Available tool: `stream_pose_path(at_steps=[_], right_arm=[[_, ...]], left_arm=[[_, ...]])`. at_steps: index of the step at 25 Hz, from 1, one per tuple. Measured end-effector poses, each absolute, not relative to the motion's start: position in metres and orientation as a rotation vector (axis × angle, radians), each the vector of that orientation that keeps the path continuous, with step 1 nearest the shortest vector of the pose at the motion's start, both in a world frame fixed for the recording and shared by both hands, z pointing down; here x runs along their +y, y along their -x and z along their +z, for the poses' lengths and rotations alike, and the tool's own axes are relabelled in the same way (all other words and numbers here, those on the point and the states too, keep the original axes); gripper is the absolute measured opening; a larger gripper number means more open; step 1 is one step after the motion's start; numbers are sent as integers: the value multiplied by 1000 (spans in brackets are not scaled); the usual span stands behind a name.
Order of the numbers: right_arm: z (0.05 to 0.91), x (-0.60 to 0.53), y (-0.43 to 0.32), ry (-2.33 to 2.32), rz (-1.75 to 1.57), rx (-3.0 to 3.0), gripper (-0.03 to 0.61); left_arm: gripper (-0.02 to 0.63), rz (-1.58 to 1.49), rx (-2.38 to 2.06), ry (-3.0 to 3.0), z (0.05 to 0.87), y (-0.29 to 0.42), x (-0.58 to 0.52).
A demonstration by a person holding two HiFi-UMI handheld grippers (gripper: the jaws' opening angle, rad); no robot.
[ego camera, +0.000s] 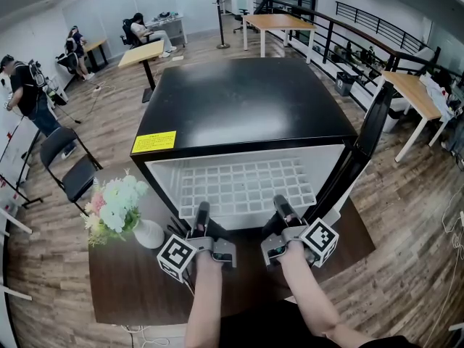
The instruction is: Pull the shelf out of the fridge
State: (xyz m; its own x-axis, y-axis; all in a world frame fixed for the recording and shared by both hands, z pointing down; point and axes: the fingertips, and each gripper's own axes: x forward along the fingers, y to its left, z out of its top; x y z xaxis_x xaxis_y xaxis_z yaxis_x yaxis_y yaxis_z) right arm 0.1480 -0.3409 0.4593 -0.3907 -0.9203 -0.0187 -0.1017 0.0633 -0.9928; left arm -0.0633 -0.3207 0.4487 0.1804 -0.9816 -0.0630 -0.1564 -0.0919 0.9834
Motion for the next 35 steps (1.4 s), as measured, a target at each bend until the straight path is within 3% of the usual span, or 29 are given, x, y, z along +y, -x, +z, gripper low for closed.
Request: stream_pose_path(at_steps=[35], right_arm=[[463,-316,-150,1037,-1413,1611,14]], left_arm=[[31,-1059,-1156,-1454,453,62,-296]])
